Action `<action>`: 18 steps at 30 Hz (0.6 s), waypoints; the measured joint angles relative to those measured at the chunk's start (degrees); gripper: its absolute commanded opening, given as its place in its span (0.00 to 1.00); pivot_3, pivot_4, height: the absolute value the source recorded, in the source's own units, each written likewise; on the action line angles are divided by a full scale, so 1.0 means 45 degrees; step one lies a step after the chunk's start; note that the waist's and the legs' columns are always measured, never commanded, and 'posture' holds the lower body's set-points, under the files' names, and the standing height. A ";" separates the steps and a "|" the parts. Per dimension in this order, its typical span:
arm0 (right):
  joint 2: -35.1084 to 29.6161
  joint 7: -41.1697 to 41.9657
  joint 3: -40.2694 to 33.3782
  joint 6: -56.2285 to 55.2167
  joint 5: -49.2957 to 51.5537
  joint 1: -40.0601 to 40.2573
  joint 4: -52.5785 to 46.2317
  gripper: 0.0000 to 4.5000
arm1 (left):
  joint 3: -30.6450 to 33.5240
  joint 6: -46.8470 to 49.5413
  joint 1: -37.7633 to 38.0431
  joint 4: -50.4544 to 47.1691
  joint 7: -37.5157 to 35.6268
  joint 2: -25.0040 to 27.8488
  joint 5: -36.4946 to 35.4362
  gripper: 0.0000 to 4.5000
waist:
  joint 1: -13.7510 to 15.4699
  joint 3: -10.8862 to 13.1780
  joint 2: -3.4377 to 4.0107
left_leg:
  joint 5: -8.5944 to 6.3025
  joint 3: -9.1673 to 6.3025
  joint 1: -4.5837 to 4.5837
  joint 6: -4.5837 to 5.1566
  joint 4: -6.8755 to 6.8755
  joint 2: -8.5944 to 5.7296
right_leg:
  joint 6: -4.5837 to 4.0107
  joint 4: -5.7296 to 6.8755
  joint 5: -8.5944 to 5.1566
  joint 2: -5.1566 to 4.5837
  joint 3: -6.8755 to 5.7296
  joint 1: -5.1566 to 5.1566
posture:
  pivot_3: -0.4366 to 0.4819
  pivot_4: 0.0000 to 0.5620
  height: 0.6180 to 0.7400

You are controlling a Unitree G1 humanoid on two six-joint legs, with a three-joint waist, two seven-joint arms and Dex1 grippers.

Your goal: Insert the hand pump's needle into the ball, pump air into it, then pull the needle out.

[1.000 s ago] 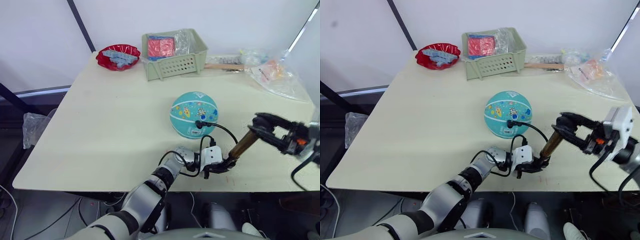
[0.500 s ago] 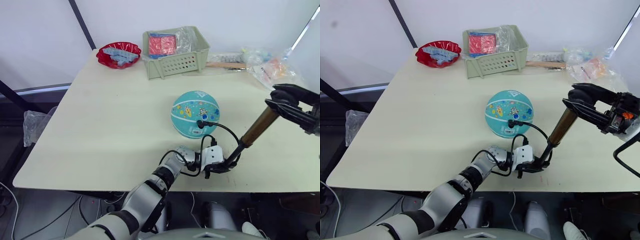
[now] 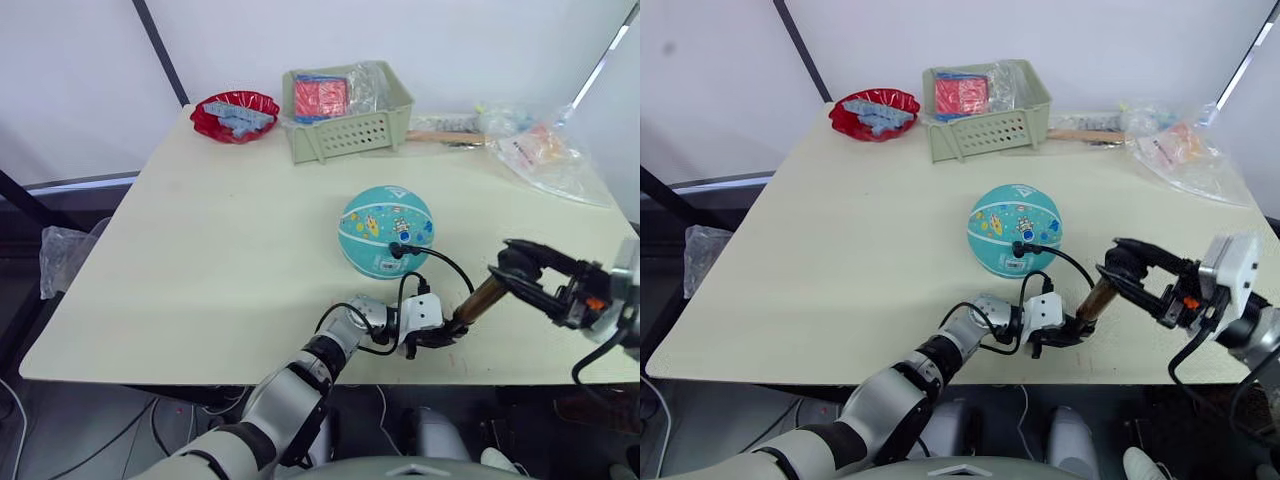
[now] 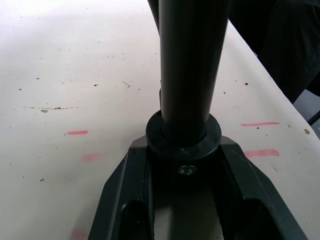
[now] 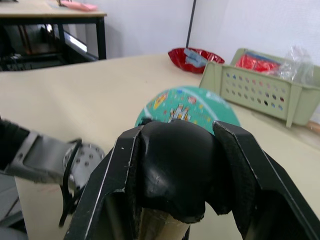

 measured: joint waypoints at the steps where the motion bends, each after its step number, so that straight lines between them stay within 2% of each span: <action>1: 0.0122 0.0015 0.0129 -0.0160 -0.0164 0.0130 0.0104 0.37 | 0.0001 0.0000 0.0003 0.0006 0.0020 0.0004 0.0017 0.23 | -0.0002 0.0000 -0.0001 | -0.0001 0.0001 0.0022 -0.0001 -0.0001 0.0003 | 0.0001 0.0000 -0.0001 -0.0001 0.0001 0.0018 | 0.48 0.27 0.98; 5: 0.0354 0.0087 0.1080 -0.1228 -0.1517 0.0656 0.0996 0.37 | -0.0001 0.0008 -0.0013 0.0085 0.0047 0.0006 0.0067 0.23 | -0.0020 -0.0011 -0.0006 | -0.0003 0.0001 0.0104 -0.0002 -0.0030 0.0012 | -0.0009 -0.0008 -0.0013 -0.0001 -0.0003 0.0085 | 0.48 0.27 0.98; 9: 0.0277 0.0109 0.1257 -0.1323 -0.1718 0.0734 0.1133 0.37 | -0.0015 0.0008 -0.0015 0.0093 0.0046 -0.0021 0.0081 0.23 | -0.0012 -0.0031 0.0027 | -0.0005 0.0002 0.0103 -0.0005 -0.0032 0.0011 | -0.0011 -0.0010 -0.0013 -0.0002 -0.0003 0.0085 | 0.48 0.27 0.98; 13: 0.0250 0.0067 0.0864 -0.0845 -0.1094 0.0570 0.1101 0.37 | 0.0005 0.0007 -0.0040 0.0090 0.0025 -0.0063 0.0059 0.23 | 0.0009 -0.0005 0.0046 | -0.0004 -0.0001 0.0096 -0.0005 -0.0033 0.0008 | -0.0015 -0.0010 -0.0014 -0.0008 -0.0006 0.0084 | 0.48 0.27 0.98; 18: -0.0402 -0.0063 -0.0095 0.0436 0.0266 -0.0021 0.0965 0.37 | 0.0026 0.0003 -0.0108 0.0062 -0.0048 -0.0153 -0.0020 0.23 | 0.0040 0.0094 0.0148 | -0.0005 0.0005 0.0068 -0.0005 -0.0032 -0.0013 | -0.0013 -0.0026 -0.0013 -0.0033 -0.0010 0.0075 | 0.48 0.27 0.98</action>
